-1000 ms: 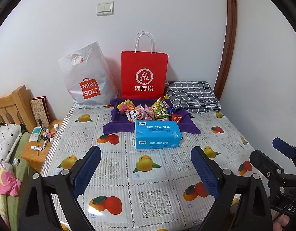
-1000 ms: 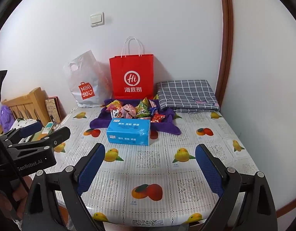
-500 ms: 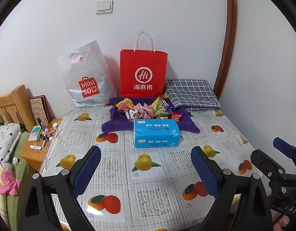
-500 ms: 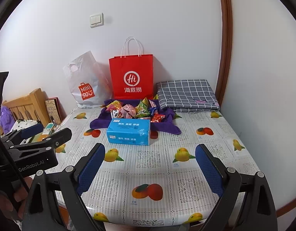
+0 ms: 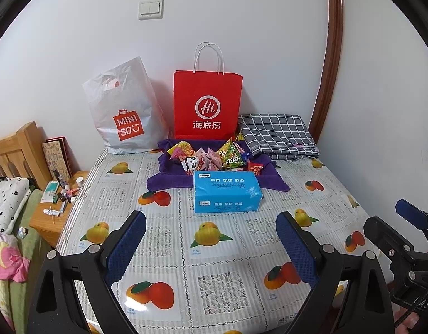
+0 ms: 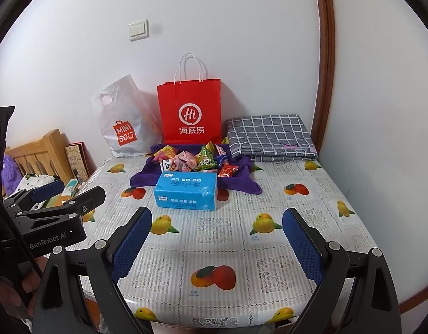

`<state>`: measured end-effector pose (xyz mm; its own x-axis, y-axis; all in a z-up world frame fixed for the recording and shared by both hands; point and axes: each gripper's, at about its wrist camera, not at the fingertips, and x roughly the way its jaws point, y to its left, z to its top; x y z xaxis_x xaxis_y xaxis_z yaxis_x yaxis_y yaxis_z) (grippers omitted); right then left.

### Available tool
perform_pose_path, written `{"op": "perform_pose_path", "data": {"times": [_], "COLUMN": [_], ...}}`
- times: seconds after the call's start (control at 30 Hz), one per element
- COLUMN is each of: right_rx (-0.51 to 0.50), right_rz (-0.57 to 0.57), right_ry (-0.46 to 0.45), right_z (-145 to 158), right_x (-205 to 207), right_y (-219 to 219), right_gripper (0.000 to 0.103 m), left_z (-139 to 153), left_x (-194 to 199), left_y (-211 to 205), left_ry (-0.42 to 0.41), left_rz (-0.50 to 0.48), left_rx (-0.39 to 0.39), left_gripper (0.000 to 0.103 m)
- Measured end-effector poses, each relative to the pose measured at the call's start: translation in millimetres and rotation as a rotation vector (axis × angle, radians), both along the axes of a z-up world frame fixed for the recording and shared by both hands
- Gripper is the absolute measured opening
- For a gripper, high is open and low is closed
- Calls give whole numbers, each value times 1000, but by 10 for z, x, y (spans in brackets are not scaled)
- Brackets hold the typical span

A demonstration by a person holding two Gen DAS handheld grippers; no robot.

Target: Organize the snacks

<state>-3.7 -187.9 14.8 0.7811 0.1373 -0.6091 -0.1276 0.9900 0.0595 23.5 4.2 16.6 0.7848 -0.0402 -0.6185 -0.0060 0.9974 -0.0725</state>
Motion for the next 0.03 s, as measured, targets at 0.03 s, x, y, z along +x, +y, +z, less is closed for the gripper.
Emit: {"op": "perform_pose_path", "data": {"times": [0.03], "right_rx": [-1], "right_rz": [0], "right_ry": [0], "right_z": [-2], "right_x": [1], "right_y": [3], "right_gripper": [94], "left_z": [-9], "left_x": [-1], "left_y": [-5], "left_ry": [0], "left_rz": [-3], "left_rx": [1], "left_gripper": [95]}}
